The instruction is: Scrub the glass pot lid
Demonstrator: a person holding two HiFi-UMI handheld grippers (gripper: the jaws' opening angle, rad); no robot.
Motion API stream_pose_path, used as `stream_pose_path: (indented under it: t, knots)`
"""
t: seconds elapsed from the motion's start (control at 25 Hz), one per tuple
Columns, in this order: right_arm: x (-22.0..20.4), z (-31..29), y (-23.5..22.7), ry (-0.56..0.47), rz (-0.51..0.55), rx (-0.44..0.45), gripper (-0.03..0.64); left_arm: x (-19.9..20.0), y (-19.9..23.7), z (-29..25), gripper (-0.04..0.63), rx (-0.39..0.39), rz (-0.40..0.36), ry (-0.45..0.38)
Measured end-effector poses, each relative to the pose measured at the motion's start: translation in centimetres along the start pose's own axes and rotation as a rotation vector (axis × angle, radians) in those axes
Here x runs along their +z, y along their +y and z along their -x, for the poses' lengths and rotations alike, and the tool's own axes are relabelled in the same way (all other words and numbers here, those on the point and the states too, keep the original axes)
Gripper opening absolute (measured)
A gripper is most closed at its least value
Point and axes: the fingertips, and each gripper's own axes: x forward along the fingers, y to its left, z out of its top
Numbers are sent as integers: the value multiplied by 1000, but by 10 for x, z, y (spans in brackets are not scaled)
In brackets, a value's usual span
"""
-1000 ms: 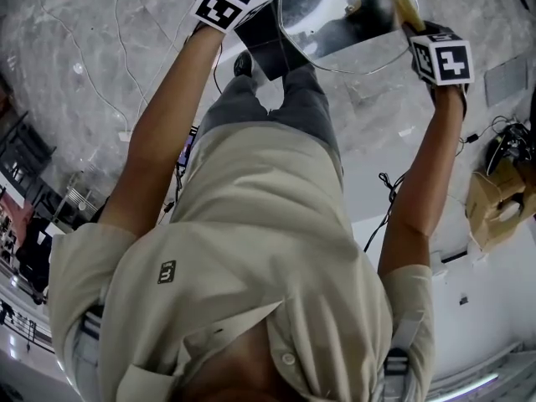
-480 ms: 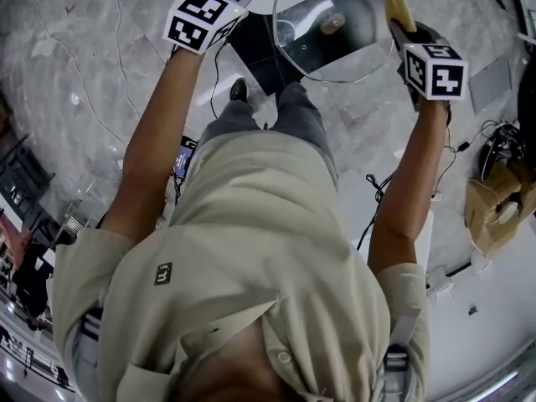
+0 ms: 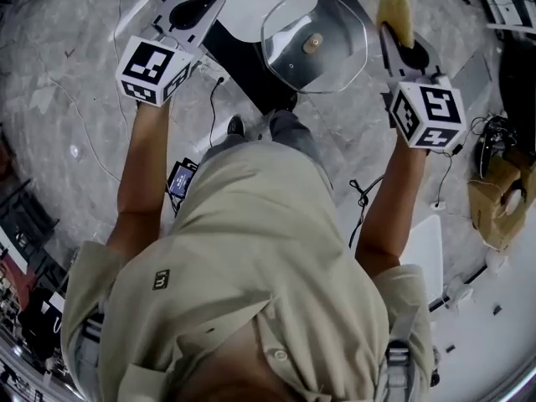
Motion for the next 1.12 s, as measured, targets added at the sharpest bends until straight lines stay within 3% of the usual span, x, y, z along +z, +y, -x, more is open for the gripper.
stream_pose_path:
  t: [0.2,0.44,1.12]
  knots:
    - [49,59,17,-172,5,-97,44,51,-10,44,15,9,-32,-114]
    - [82,118,49,-275,12,-146,44,90,-23,104,15,22,-66,-189]
    - [89,178,113,-273,12,-220,44,86,-36,191,15,-4,-64,-230]
